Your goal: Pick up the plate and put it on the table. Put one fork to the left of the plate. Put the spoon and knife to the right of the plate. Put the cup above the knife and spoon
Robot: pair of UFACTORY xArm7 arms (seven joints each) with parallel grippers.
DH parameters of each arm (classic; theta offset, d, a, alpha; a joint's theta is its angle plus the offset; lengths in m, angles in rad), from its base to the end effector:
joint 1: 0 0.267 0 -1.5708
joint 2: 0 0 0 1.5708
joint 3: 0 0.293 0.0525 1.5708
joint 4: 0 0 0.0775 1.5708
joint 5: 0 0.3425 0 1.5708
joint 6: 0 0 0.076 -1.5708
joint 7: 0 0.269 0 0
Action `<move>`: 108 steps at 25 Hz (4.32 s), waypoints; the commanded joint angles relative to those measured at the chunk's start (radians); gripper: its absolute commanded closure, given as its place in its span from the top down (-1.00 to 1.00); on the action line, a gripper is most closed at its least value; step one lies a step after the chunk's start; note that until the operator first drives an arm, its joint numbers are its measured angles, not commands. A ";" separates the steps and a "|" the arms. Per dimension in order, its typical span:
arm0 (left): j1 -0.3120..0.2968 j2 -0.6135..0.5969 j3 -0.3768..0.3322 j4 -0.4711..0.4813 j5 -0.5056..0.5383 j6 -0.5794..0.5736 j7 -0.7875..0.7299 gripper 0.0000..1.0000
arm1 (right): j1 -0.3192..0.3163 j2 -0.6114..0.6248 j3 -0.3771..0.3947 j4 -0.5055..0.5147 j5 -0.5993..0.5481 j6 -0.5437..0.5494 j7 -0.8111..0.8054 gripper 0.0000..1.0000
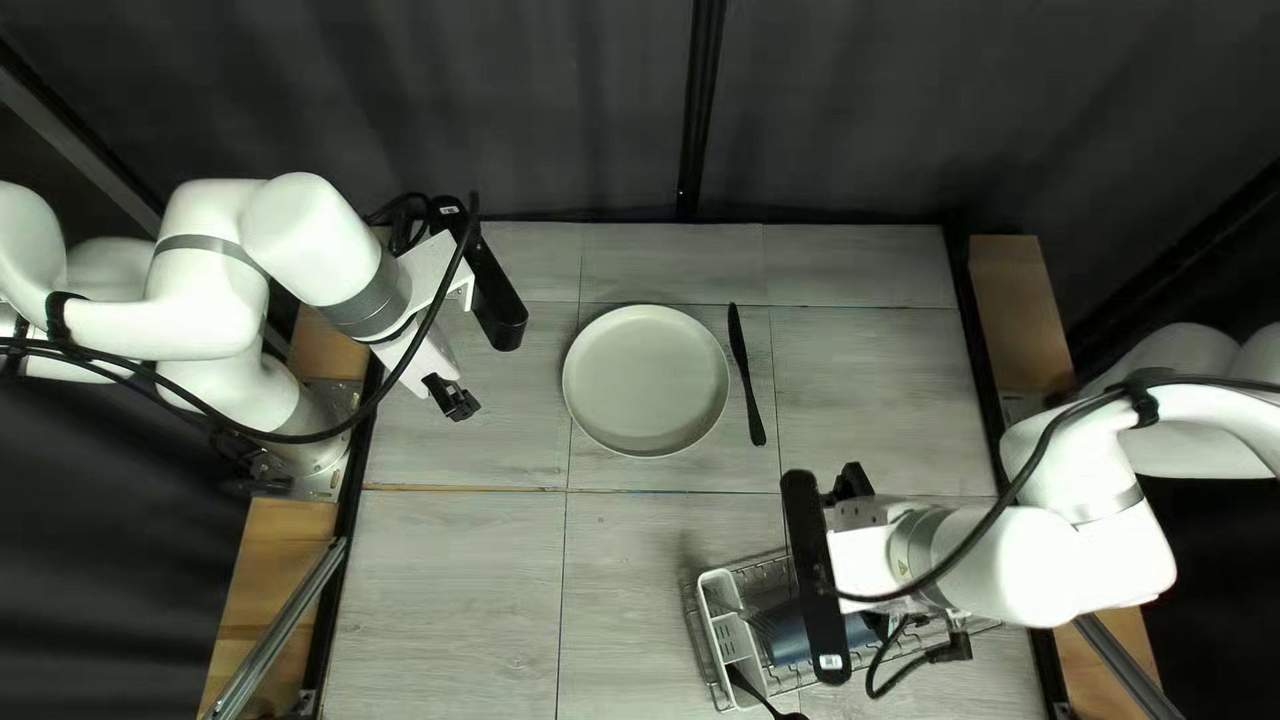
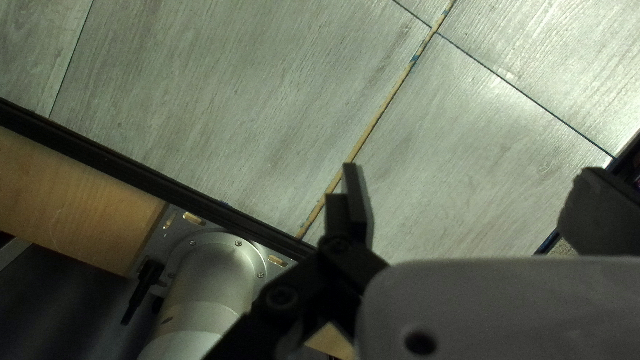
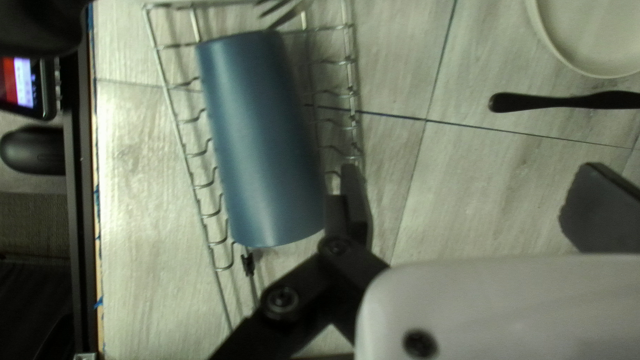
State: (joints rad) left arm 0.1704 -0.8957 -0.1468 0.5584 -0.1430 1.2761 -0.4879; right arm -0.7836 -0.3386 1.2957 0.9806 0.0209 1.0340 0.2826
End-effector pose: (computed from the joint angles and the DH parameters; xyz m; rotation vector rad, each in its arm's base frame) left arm 0.2779 -0.0129 0.2739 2.9397 0.8867 0.2536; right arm 0.4033 0.1998 0.2057 2.8494 0.3009 0.2262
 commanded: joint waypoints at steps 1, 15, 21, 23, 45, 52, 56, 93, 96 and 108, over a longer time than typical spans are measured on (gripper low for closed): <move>0.000 0.000 0.000 0.000 0.000 0.000 0.000 1.00 | -0.246 0.038 0.268 0.115 -0.063 0.039 0.042 1.00; 0.000 0.000 0.000 0.000 0.000 0.000 0.000 1.00 | -0.371 -0.064 0.425 0.075 -0.074 -0.127 -0.009 1.00; 0.000 0.000 0.000 0.000 0.000 0.000 0.000 1.00 | -0.472 -0.108 0.523 0.087 -0.051 -0.185 -0.048 1.00; 0.000 0.000 0.000 0.000 0.000 0.000 0.000 1.00 | -0.501 -0.121 0.551 0.097 -0.044 -0.195 -0.061 1.00; 0.000 0.000 0.000 0.000 0.000 0.000 0.000 1.00 | -0.507 -0.138 0.550 0.088 -0.058 -0.218 -0.065 -1.00; 0.000 0.000 0.000 0.000 0.000 0.000 0.000 1.00 | -0.326 -0.093 0.337 0.118 -0.145 -0.081 -0.031 -1.00; 0.000 0.000 0.000 0.000 0.000 0.000 0.000 1.00 | -0.196 -0.094 0.155 0.153 -0.174 0.019 -0.053 -1.00; 0.000 0.000 0.000 0.000 0.000 0.000 0.000 1.00 | 0.059 -0.127 -0.888 -0.090 0.599 0.126 -0.653 -1.00; 0.000 0.000 0.000 0.000 0.000 0.000 0.000 1.00 | 0.057 -0.118 -0.888 -0.094 0.599 0.109 -0.665 -1.00; 0.000 0.000 0.000 0.000 0.000 0.000 0.000 1.00 | -0.026 -0.066 -0.937 -0.266 0.921 -0.256 -0.453 -1.00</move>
State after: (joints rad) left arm 0.1704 -0.8957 -0.1468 0.5584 -0.1430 1.2761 -0.4879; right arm -0.8031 -0.4113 0.3531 0.7542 0.8680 0.8636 -0.2144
